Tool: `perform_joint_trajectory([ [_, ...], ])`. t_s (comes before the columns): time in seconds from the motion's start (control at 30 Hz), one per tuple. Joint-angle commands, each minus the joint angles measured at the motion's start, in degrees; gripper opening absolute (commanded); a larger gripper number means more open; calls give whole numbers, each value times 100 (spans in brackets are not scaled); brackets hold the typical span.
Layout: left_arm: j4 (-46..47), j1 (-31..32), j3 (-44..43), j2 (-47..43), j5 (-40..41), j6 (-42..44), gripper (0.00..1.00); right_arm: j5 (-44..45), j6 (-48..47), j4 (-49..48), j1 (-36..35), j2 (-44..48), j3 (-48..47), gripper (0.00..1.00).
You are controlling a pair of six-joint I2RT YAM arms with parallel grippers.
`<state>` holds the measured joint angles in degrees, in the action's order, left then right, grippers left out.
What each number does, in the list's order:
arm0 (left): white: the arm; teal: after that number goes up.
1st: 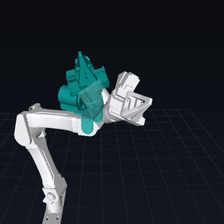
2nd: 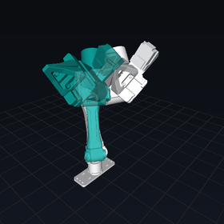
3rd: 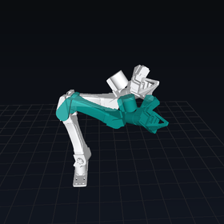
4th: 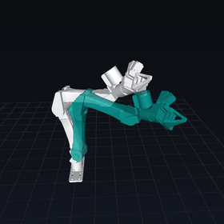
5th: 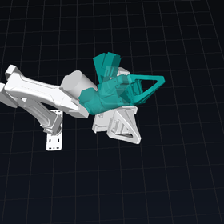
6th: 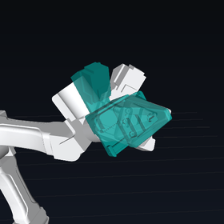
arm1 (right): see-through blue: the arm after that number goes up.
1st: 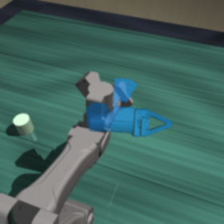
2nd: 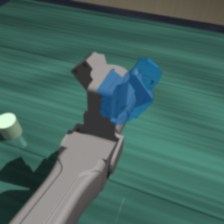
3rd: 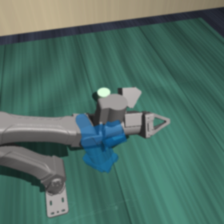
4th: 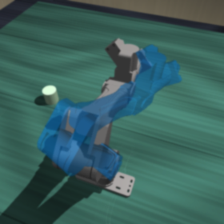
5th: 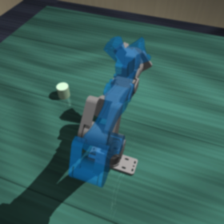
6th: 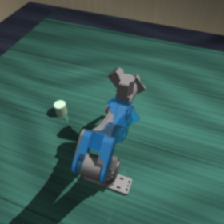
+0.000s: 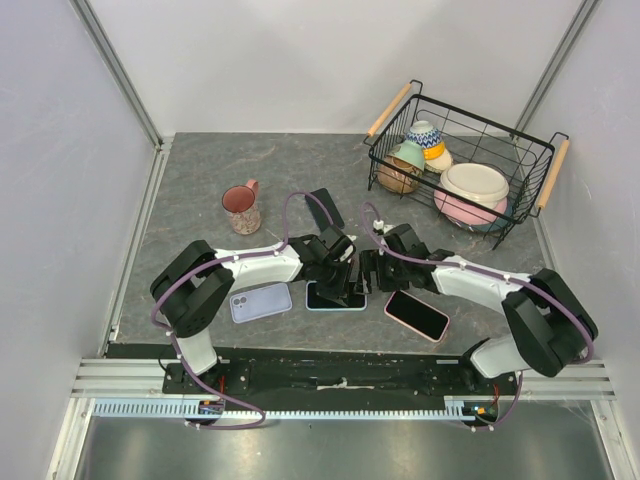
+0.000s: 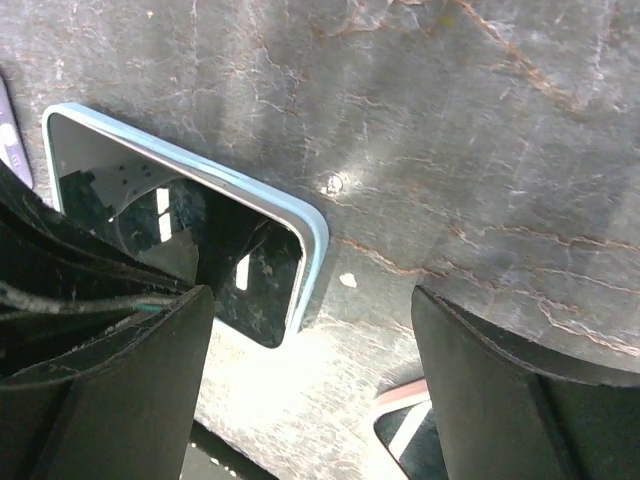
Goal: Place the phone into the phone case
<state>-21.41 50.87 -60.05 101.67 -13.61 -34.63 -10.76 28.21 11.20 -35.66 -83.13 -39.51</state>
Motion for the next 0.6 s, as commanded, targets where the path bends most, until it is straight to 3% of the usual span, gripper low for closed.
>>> perform_joint_trajectory([
  [0.0,-276,2,55,240,517,264,2,-671,0,-416,480,315,338,87],
  [0.13,-145,-7,81,213,420,264,2,-1542,62,-803,1052,202,523,84],
  [0.33,5,-60,11,231,192,282,2,-2122,238,-1366,1167,-317,611,56],
  [0.57,93,-139,-147,380,-2,325,2,-2202,264,-1603,1167,-739,672,45],
])
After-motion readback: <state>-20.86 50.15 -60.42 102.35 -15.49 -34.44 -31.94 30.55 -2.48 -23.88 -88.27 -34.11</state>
